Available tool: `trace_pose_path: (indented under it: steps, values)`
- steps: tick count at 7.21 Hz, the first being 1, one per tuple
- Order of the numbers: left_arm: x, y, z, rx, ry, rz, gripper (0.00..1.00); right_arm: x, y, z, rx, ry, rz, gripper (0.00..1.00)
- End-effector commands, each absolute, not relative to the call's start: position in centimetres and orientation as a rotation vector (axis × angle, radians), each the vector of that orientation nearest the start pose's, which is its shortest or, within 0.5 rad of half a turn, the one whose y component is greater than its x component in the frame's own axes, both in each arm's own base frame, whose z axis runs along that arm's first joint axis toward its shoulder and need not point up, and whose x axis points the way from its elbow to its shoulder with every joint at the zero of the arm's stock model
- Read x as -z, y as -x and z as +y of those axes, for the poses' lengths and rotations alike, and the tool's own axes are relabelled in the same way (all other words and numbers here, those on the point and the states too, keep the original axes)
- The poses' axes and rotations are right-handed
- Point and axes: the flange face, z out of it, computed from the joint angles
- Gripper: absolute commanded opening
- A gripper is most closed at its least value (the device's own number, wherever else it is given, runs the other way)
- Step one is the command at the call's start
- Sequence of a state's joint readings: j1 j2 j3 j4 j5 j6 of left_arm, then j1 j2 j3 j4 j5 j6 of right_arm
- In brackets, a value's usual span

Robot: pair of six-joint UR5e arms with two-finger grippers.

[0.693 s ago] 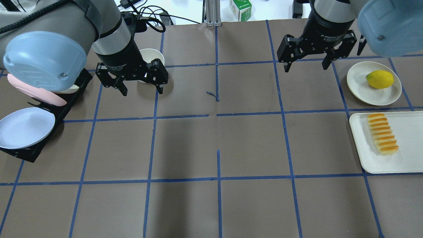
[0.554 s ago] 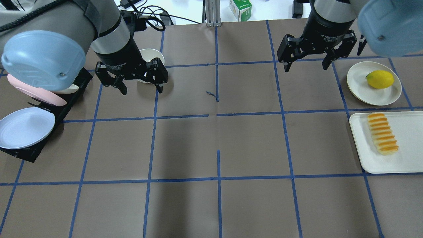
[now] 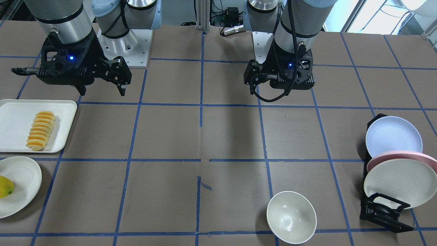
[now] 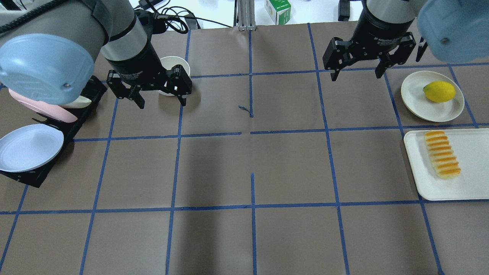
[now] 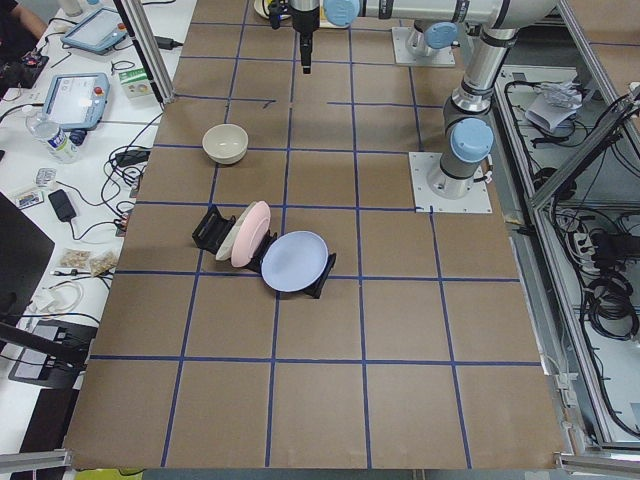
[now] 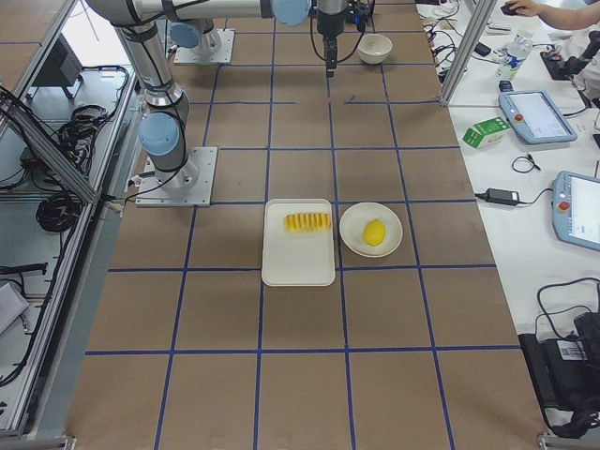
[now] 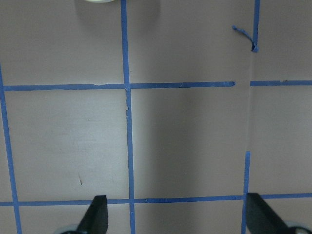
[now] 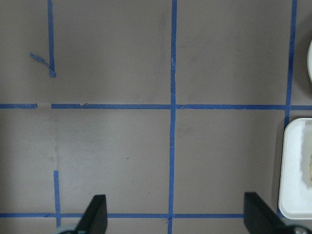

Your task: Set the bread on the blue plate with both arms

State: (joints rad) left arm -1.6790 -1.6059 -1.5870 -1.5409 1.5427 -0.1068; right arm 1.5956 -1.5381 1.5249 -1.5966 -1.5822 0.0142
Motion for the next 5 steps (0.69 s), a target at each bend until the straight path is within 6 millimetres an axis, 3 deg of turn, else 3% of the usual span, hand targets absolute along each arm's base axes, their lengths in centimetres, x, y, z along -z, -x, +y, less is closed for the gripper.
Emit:
trace_pose_path:
  steps: [1,2,3,4,5]
  values:
    - [-46.7,18.8,-48.5,-0.035,-0.014,3.162,1.00,-49.5,-11.1,-50.9,0.033,-0.068,3.164,1.00]
    - [-46.8,18.4,-48.7,-0.040,0.003,3.164,1.00,-48.0,-6.9,-51.0,-0.050,0.078,3.201,1.00]
    - [-47.1,17.7,-48.7,-0.037,0.036,3.162,1.00,-47.3,-2.1,-51.1,-0.084,0.061,3.184,1.00]
    - [-47.7,16.6,-48.8,-0.016,0.072,3.152,1.00,-47.1,2.2,-50.9,-0.119,0.240,3.172,1.00]
    - [-48.0,14.5,-49.3,-0.011,0.142,3.150,1.00,-45.9,7.2,-50.6,-0.149,0.142,3.145,1.00]
